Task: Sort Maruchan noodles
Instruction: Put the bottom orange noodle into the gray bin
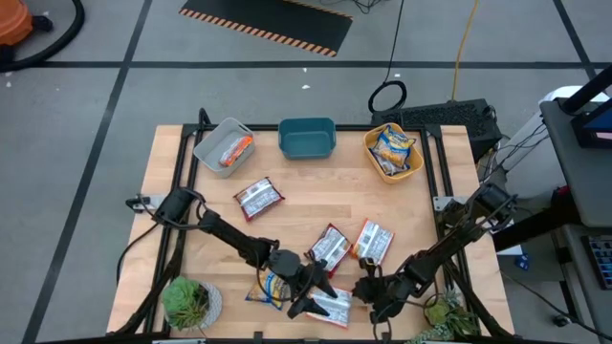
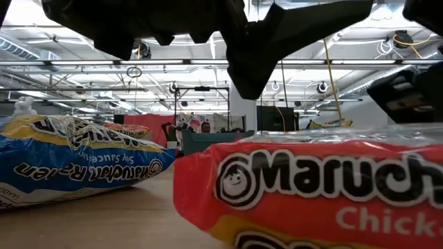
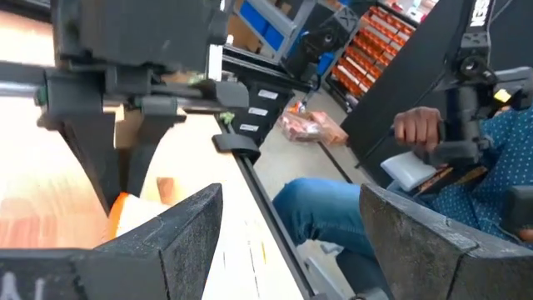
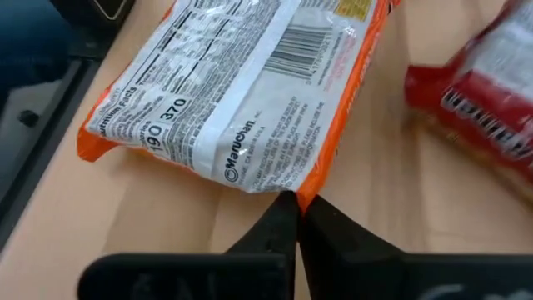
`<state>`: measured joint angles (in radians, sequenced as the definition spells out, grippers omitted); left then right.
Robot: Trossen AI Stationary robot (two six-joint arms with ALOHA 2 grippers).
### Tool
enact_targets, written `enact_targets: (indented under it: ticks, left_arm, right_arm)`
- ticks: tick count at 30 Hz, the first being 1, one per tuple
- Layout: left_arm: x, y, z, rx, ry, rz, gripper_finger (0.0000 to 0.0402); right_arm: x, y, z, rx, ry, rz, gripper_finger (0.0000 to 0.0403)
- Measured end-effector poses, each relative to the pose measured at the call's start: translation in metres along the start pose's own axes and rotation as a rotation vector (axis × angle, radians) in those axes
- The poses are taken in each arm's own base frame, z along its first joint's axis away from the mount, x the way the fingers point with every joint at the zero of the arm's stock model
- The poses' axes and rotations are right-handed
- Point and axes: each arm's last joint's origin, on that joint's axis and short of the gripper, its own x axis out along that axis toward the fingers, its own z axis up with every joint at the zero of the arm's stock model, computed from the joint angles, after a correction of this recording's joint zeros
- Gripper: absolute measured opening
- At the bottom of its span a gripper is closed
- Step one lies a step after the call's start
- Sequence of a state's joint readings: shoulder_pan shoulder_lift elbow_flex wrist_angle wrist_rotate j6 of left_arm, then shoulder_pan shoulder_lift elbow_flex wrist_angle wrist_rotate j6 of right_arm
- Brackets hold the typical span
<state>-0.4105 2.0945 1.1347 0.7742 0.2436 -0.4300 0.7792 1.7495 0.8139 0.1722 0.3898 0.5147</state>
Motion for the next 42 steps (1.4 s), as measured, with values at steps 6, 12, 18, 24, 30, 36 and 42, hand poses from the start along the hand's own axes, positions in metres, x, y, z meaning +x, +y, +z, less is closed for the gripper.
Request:
enact_targets:
  ticks: [6, 12, 18, 24, 30, 36, 42]
  left_arm:
    - [-0.001, 0.005, 0.001, -0.036, 0.012, 0.012, 0.0285]
    - [-0.001, 0.004, 0.001, -0.030, 0.014, -0.001, 0.0285]
    - [-0.001, 0.006, 0.001, -0.022, -0.021, 0.081, 0.0285]
    - [-0.001, 0.008, 0.002, -0.022, -0.047, 0.136, 0.0285]
    - [-0.002, 0.007, 0.004, -0.021, -0.053, 0.145, 0.0285]
    - [-0.015, -0.001, 0.023, 0.022, -0.005, 0.217, 0.0285]
    - [-0.027, -0.003, 0.025, 0.052, 0.118, 0.323, 0.0285]
  right_arm:
    - [-0.015, -0.005, 0.016, -0.059, -0.117, -0.104, 0.0001]
    - [-0.030, -0.005, 0.027, -0.075, -0.227, -0.211, 0.0000]
    - [-0.032, -0.005, 0.032, -0.128, -0.261, -0.228, 0.0000]
    - [-0.032, -0.007, 0.032, -0.132, -0.256, -0.237, 0.0000]
    - [-0.032, -0.005, 0.031, -0.131, -0.257, -0.231, 0.0000]
    - [-0.033, -0.004, 0.031, -0.143, -0.260, -0.226, 0.0000]
    - [-0.033, -0.003, 0.034, -0.212, -0.276, -0.227, 0.0000]
